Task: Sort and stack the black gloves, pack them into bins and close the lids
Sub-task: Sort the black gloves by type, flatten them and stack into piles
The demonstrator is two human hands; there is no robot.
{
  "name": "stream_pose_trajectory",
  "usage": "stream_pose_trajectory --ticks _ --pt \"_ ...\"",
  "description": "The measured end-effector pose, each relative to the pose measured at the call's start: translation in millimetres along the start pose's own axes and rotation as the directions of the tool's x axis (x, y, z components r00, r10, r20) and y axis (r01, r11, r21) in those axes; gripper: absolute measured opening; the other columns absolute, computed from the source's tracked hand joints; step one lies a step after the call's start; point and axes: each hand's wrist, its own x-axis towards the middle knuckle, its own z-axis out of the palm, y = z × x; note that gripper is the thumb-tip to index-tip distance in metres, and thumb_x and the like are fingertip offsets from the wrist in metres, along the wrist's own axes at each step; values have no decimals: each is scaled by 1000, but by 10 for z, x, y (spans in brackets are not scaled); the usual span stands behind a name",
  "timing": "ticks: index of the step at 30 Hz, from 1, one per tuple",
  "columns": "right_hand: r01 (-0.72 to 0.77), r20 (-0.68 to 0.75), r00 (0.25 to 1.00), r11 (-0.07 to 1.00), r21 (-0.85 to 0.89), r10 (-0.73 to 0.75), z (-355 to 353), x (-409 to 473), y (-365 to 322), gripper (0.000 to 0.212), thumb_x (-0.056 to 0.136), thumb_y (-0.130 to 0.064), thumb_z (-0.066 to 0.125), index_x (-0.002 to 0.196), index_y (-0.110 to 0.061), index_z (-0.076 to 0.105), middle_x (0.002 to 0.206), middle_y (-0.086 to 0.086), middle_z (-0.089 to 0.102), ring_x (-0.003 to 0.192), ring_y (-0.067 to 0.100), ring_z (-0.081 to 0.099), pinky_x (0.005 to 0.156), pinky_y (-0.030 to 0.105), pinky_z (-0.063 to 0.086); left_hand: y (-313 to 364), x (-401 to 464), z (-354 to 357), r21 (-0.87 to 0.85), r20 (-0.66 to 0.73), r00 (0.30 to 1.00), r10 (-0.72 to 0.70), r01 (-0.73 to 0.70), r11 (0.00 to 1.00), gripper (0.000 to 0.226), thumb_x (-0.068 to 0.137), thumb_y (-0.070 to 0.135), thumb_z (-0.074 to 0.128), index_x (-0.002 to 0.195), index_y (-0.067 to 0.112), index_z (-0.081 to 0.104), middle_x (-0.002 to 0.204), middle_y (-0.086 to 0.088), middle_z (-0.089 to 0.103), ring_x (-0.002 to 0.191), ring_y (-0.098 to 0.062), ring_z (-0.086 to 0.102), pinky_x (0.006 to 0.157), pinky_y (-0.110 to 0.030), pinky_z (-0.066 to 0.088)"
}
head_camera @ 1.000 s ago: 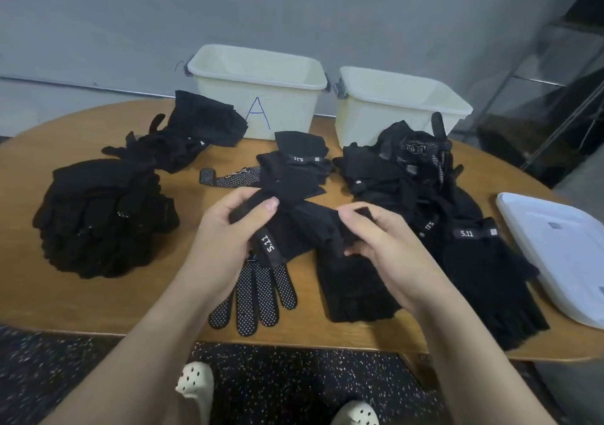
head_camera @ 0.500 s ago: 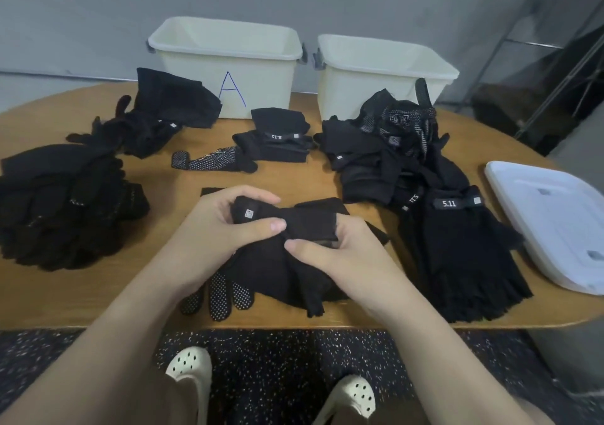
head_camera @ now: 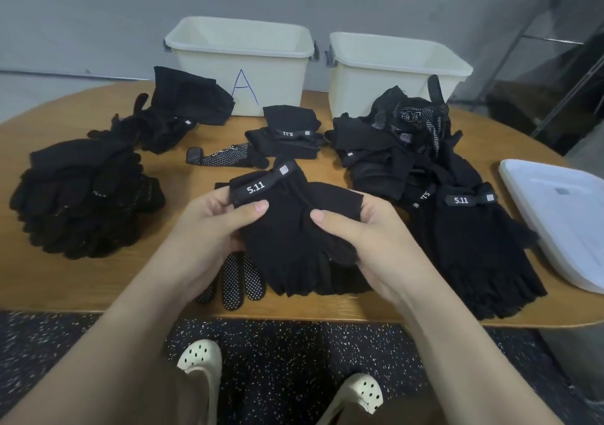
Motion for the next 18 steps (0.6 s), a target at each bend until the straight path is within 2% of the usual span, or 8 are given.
stream_pose_trajectory --ticks 4,8,10,12,14,15,17,18 --pt "-66 70 995 995 -74 71 -37 0 -69 33 86 -30 74 114 -11 74 99 10 78 80 22 73 68 33 58 -23 2 40 60 -8 997 79 -79 995 33 91 8 65 124 7 69 118 -13 75 112 -30 72 94 -40 59" --pt "-3 6 1000 962 -273 5 -27 6 -5 18 88 -22 80 103 -12 75 93 8 79 78 27 73 66 39 58 -38 11 132 180 -3 994 107 -105 978 23 97 5 62 119 8 71 111 -9 78 103 -27 74 83 -33 62" --pt "34 -5 999 955 -294 -37 -1 4 39 12 92 -20 76 100 -11 75 91 8 79 75 31 72 63 40 54 -47 15 197 229 21 993 113 -115 967 21 101 10 59 118 11 72 109 -8 78 102 -25 75 81 -34 61" --pt "52 -31 997 952 -301 -64 -4 11 38 13 99 -20 67 97 -9 75 84 7 78 69 23 70 58 34 53 -66 26 268 267 17 993 115 -115 957 22 105 19 55 117 17 73 110 -4 78 103 -22 74 87 -38 60" --pt "63 -65 994 944 -323 -89 -43 15 7 23 103 -21 61 88 -9 73 73 2 74 62 13 66 52 26 50 -93 39 337 274 17 996 87 -88 958 26 107 27 51 121 20 72 115 -2 77 109 -20 72 97 -44 57" --pt "65 -77 992 941 -333 -95 -67 18 -6 27 105 -22 58 86 -9 73 71 2 73 60 14 66 50 26 49 -108 44 376 273 27 997 68 -73 959 26 107 28 51 123 20 70 117 -1 76 112 -19 71 100 -46 56" --pt "70 -97 989 927 -368 -113 -110 30 -19 32 106 -28 55 89 -8 73 78 7 75 65 26 68 54 35 53 -145 59 439 292 42 997 61 -70 954 25 106 25 53 127 22 67 120 1 75 114 -17 70 102 -48 54" --pt "78 -110 985 918 -388 -130 -134 39 -11 35 106 -31 55 89 -6 72 78 6 74 66 26 66 55 39 51 -164 69 466 311 39 996 75 -83 947 25 107 23 54 128 23 67 120 3 75 114 -16 70 102 -47 55"
